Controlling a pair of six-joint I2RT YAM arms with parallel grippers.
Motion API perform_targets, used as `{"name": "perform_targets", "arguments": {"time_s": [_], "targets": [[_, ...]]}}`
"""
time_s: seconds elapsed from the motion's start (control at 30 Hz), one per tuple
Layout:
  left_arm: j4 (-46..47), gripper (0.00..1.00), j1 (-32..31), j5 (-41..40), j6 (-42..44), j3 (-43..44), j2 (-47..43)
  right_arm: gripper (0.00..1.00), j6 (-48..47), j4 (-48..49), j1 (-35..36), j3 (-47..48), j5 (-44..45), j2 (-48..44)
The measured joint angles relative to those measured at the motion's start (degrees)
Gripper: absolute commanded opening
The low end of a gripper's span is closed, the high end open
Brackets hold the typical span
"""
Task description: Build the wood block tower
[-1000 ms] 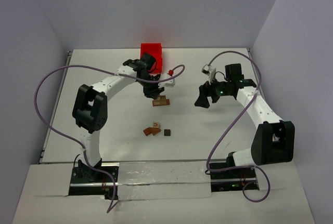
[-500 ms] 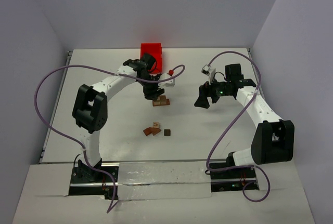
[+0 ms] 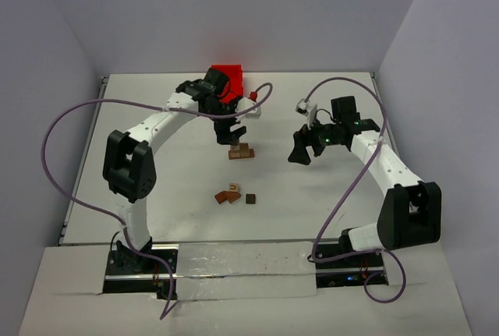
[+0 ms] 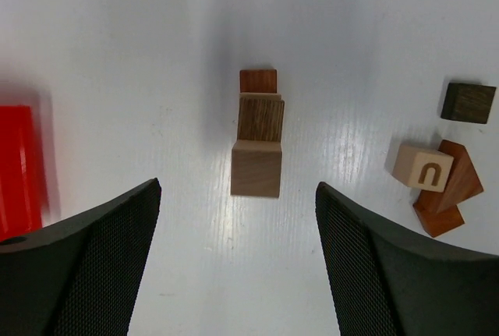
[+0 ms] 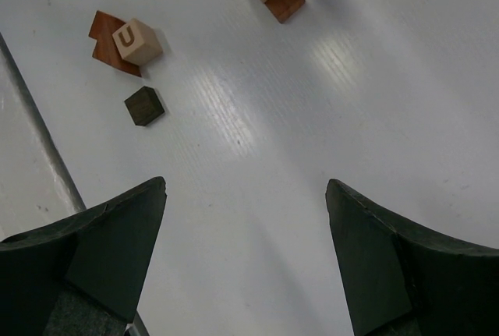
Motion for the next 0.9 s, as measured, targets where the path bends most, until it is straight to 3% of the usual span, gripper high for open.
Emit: {"name": "perform_targets", "arguments": {"time_s": [0.27, 0.4, 0.53, 0.9], "targets": [[4.63, 0.84, 11.95, 11.15, -6.74, -8.64, -18.92, 0.78, -4.29, 2.22, 21.08, -4.80, 6.59, -6.48], [4.79, 0.84, 16.65, 16.07, -7.67, -12.22, -25.11, 0.69, -10.37, 1.14, 26.71, -3.67, 7.16, -5.78], [3.90, 0.85, 17.11, 19.39, -7.65, -16.63, -27.65, 0.61, -20.04, -1.49, 30.55, 1.03, 9.04, -1.16], [-1.10, 0.85, 21.28, 26.95, -5.48, -19.92, -28.47, 0.60, -55.93, -17.72, 37.22, 18.27, 14.89, 15.50]]}}
